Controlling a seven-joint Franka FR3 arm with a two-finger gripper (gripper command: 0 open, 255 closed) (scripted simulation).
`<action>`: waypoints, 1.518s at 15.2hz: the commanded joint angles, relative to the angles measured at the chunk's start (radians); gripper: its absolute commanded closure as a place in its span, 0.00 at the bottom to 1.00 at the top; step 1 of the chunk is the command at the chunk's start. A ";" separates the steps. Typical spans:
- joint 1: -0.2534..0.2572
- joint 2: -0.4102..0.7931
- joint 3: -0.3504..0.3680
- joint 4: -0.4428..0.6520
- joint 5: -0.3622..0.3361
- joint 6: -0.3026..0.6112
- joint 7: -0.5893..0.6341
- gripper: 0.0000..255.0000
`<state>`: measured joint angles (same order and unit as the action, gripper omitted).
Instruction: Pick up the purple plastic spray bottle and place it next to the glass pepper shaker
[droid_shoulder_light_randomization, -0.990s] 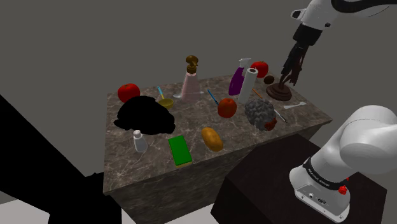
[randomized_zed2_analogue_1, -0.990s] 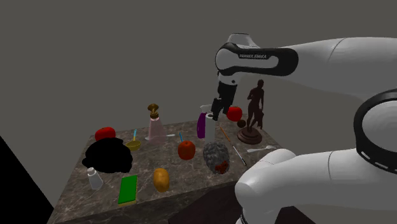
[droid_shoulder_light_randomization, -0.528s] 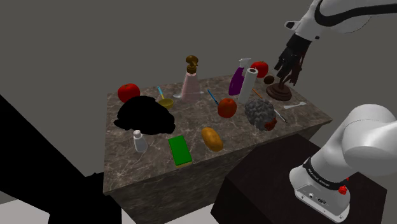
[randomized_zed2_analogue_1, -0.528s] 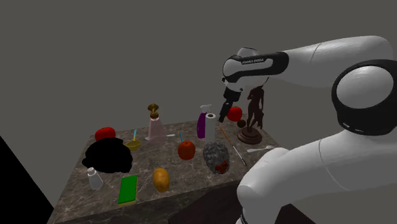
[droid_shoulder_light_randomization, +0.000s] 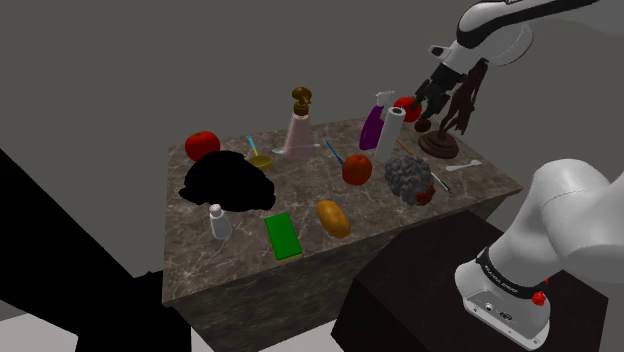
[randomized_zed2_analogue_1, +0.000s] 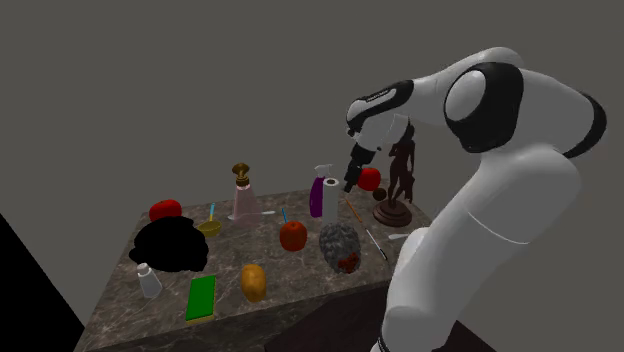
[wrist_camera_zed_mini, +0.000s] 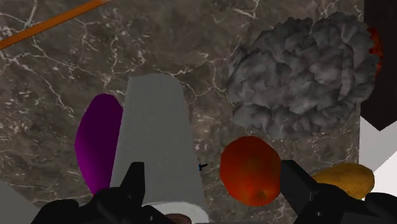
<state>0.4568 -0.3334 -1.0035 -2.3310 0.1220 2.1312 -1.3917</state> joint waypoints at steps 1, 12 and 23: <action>0.120 0.111 -0.141 0.055 0.127 0.006 -0.187 0.00; -0.185 0.862 0.018 0.468 0.854 -0.342 -0.904 0.00; -0.176 0.890 0.047 0.442 0.894 -0.299 -0.921 0.00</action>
<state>0.2809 0.5564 -0.9567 -1.8885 1.0157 1.8321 -2.3132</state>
